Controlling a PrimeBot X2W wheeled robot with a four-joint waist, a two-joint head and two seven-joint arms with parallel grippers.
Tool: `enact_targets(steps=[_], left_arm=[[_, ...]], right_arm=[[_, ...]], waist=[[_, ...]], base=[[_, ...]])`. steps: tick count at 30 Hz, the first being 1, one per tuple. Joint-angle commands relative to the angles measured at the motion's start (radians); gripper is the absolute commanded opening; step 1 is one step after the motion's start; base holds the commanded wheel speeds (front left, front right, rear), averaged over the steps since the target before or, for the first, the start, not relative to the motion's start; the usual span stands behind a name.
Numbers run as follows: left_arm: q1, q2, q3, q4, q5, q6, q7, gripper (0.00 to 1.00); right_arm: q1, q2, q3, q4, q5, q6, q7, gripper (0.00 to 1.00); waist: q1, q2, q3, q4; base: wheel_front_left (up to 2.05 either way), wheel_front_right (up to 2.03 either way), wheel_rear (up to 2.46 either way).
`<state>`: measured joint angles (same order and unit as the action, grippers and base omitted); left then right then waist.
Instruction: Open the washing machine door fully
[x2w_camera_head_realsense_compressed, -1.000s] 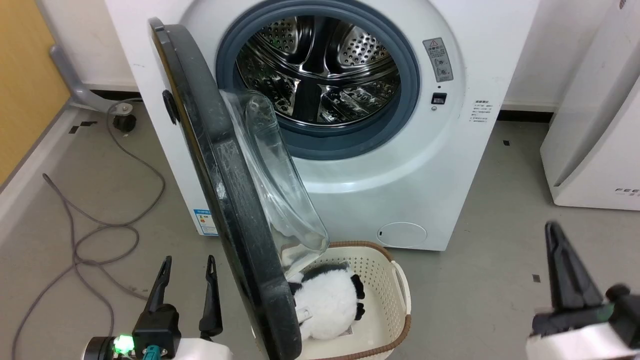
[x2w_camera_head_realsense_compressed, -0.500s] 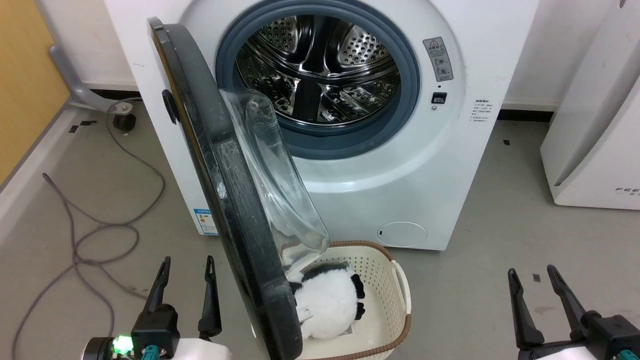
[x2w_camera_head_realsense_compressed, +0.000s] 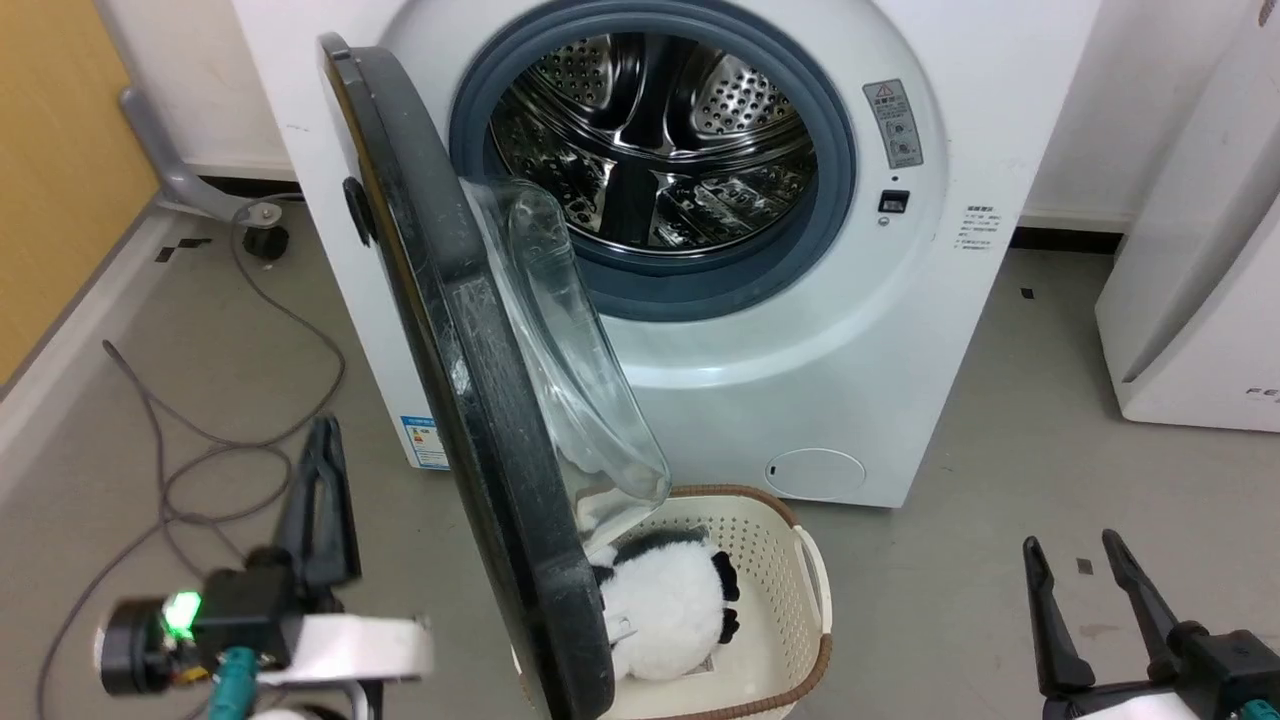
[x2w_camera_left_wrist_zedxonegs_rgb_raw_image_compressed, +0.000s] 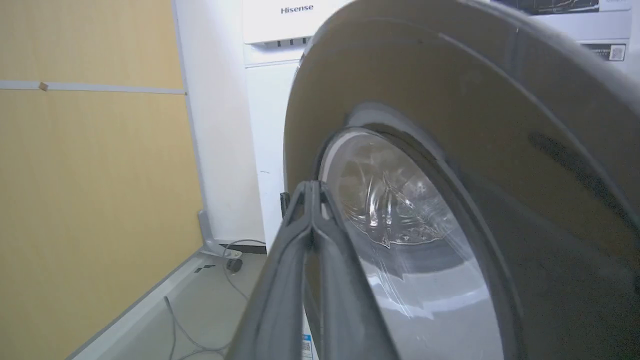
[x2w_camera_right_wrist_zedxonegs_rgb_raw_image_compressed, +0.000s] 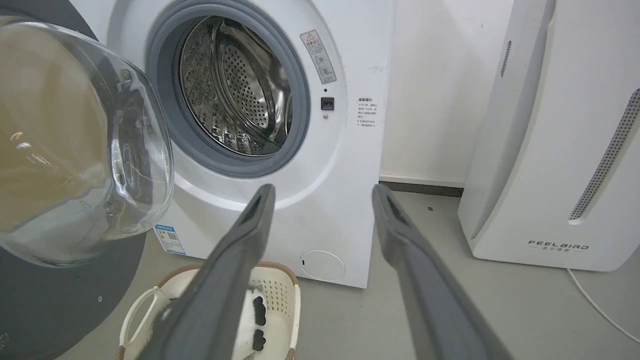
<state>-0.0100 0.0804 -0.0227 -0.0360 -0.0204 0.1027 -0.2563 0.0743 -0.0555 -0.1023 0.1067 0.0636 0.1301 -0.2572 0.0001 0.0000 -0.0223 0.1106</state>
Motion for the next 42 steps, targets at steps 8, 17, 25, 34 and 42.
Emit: enact_targets(steps=[8,17,25,34,42], left_arm=[[-0.104,-0.002,0.007,-0.209,-0.02,-0.045,-0.006,0.0],[-0.144,-0.019,-0.153,-0.342,-0.01,-0.119,-0.006,0.0],[-0.154,-0.025,-0.32,-0.363,0.017,-0.159,-0.006,0.0],[-0.121,-0.027,-0.501,-0.311,0.032,-0.182,-0.006,0.0],[-0.073,-0.025,-0.599,-0.241,0.032,-0.181,-0.006,0.0]], right_arm=[[0.016,0.005,-0.005,-0.006,-0.006,0.001,-0.005,1.0],[0.015,0.005,-0.004,-0.006,-0.017,0.001,-0.005,1.0],[0.016,0.005,-0.001,-0.007,-0.021,0.001,-0.005,1.0],[0.021,0.005,-0.003,-0.007,-0.021,0.001,-0.005,1.0],[0.021,0.005,-0.006,-0.007,-0.022,0.001,-0.005,1.0]], waist=[[-0.0001,0.0,-0.005,0.013],[-0.0001,0.0,-0.008,0.014],[-0.0001,0.0,-0.008,0.017],[-0.0001,0.0,-0.012,0.026],[-0.0001,0.0,-0.01,0.04]], base=[[0.0,0.0,0.0],[0.0,0.0,0.0],[0.0,0.0,0.0],[0.0,0.0,0.0],[0.0,0.0,0.0]])
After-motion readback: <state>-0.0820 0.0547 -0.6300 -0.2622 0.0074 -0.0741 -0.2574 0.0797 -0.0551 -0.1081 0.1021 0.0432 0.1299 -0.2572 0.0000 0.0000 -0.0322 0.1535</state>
